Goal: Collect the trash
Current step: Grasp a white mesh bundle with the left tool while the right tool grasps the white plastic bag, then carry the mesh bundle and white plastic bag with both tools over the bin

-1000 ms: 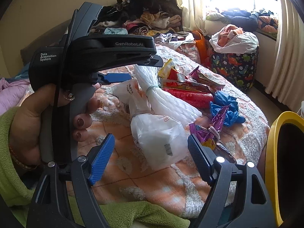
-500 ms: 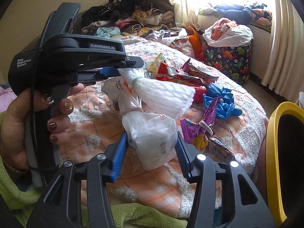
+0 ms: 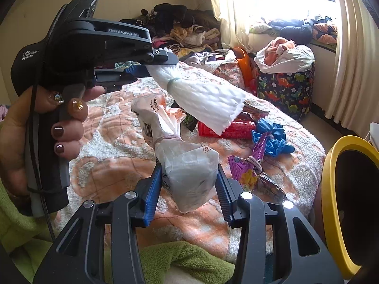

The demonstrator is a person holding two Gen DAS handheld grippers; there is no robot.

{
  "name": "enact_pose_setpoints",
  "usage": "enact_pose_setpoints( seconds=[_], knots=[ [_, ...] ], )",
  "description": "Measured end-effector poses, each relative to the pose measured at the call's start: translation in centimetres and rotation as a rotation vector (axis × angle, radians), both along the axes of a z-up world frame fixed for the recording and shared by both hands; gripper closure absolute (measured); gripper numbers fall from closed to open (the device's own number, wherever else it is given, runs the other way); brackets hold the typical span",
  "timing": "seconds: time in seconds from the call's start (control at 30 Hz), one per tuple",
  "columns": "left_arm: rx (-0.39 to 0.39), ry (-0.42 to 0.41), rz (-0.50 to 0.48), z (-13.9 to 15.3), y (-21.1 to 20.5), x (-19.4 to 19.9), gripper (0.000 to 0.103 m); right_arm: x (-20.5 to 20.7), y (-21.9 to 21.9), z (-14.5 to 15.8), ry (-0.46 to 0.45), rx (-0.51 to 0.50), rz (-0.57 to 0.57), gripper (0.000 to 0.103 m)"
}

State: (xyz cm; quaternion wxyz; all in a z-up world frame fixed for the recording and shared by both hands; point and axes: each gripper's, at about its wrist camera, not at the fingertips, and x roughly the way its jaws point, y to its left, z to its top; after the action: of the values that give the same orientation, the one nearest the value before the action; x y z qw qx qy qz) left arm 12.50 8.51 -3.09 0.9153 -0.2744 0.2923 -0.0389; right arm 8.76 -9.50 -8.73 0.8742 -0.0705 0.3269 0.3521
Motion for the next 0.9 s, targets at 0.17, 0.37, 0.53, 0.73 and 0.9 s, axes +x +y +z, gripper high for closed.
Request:
enact_pose_setpoints(
  seconds=[0.17, 0.37, 0.53, 0.73, 0.9],
  knots=[
    [-0.025, -0.038, 0.004, 1.5, 0.3, -0.7, 0.087, -0.5, -1.0, 0.8, -0.011, 0.018, -0.020, 0.061],
    [-0.027, -0.070, 0.019, 2.7, 0.7, -1.3, 0.087, -0.9, -2.8, 2.1, -0.025, 0.048, -0.055, 0.061],
    [-0.033, -0.069, 0.029, 2.7, 0.9, -1.5, 0.087, -0.7, -4.8, 3.0, -0.028, 0.057, -0.114, 0.061],
    [-0.026, -0.078, 0.010, 3.2, 0.2, -1.7, 0.087, -0.2, -7.2, 3.5, -0.040, 0.079, -0.179, 0.061],
    [-0.021, -0.084, -0.020, 3.6, -0.8, -1.8, 0.087, 0.2, -9.0, 4.1, -0.054, 0.100, -0.230, 0.061]
  ],
)
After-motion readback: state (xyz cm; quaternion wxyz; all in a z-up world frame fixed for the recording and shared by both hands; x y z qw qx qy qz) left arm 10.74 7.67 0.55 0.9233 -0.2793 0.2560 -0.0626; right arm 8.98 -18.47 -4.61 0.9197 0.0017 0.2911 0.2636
